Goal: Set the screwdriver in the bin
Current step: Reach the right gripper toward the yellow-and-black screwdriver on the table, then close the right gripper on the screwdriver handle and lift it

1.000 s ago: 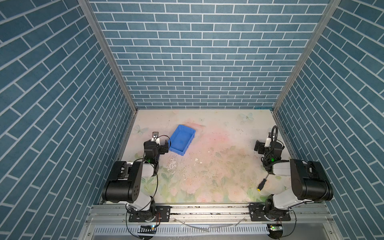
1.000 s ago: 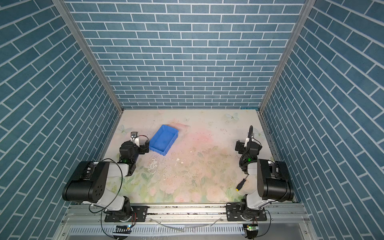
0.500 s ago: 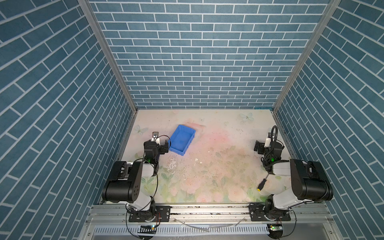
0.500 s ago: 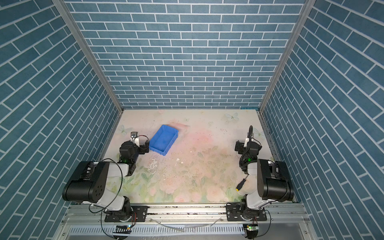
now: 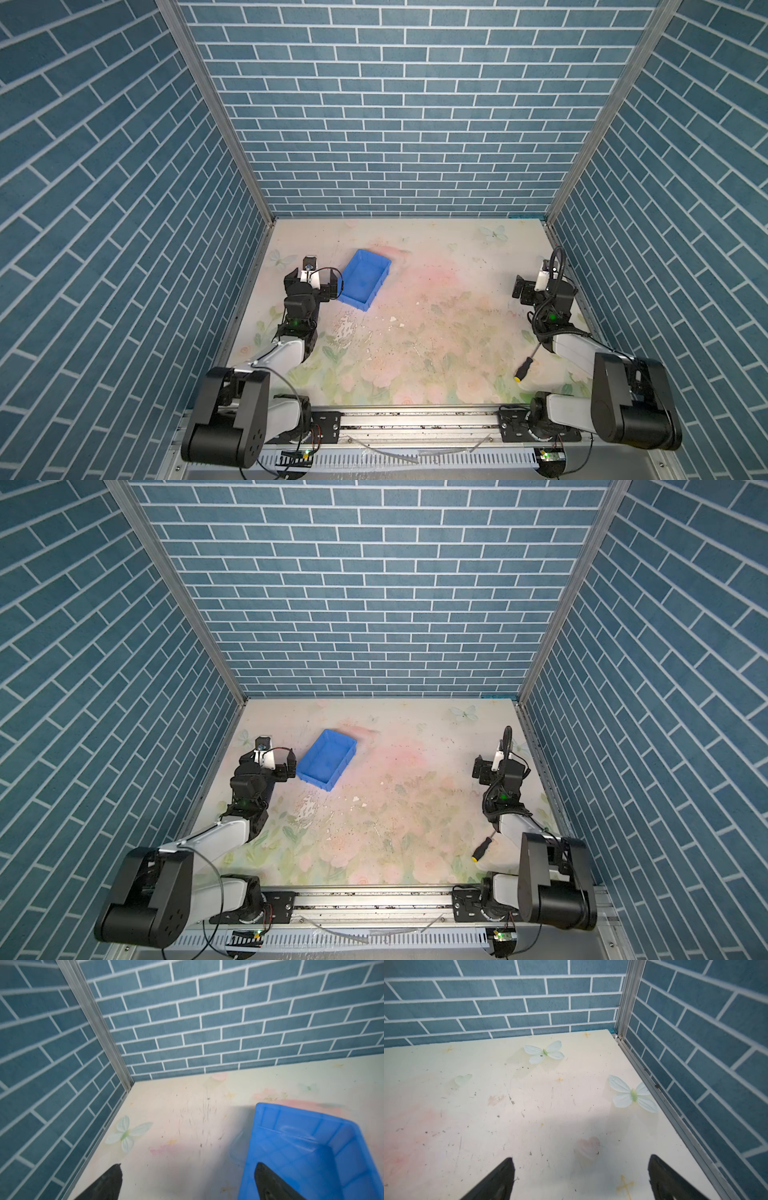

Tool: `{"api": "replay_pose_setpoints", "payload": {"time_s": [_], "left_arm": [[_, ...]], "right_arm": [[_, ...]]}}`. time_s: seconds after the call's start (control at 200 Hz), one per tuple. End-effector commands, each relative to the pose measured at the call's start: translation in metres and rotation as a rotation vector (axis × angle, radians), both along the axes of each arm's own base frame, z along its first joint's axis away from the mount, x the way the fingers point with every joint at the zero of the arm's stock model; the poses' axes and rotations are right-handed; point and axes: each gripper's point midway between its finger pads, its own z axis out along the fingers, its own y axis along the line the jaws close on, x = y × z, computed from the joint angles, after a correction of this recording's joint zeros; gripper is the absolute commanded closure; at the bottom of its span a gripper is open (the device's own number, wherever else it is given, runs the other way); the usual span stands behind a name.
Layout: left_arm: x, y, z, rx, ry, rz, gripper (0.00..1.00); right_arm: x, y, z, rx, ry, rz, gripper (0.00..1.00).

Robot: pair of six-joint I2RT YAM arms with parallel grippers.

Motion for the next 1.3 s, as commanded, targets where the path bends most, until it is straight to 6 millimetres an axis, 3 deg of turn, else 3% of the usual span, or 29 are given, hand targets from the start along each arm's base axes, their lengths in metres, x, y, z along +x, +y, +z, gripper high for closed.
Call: {"api": "replay_pose_setpoints", "payload": {"time_s": [0.0, 0.23, 0.44, 0.565, 0.735, 0.915, 1.1, 1.295], "left_arm": [[-0.006, -0.017, 0.018, 0.047, -0.004, -0.036, 0.00], [-0.020, -0.088, 0.048, 0.063, -0.023, -0.305, 0.00], [-0.050, -0.155, 0.044, 0.013, 0.014, -0.628, 0.00], [-0.069, -0.190, 0.036, 0.023, 0.048, -0.802, 0.00], [-0.103, -0.245, 0.018, 0.110, 0.090, -1.052, 0.00], [-0.132, -0.287, 0.008, 0.122, 0.108, -1.246, 0.00], [-0.152, -0.312, -0.003, 0.142, 0.121, -1.347, 0.00], [-0.158, -0.319, -0.009, 0.154, 0.129, -1.372, 0.00]], "right_arm": [[-0.006, 0.003, 0.016, 0.064, 0.030, -0.018, 0.01], [-0.039, 0.010, 0.047, 0.115, 0.085, -0.044, 0.01], [-0.070, 0.017, 0.059, 0.169, 0.148, -0.037, 0.01], [-0.085, 0.017, 0.046, 0.230, 0.252, -0.078, 0.01], [-0.115, 0.011, 0.010, 0.366, 0.440, -0.252, 0.01], [-0.144, 0.011, -0.014, 0.459, 0.598, -0.374, 0.01], [-0.173, 0.012, -0.034, 0.491, 0.699, -0.448, 0.04], [-0.191, 0.015, -0.057, 0.521, 0.800, -0.503, 0.10]]}}
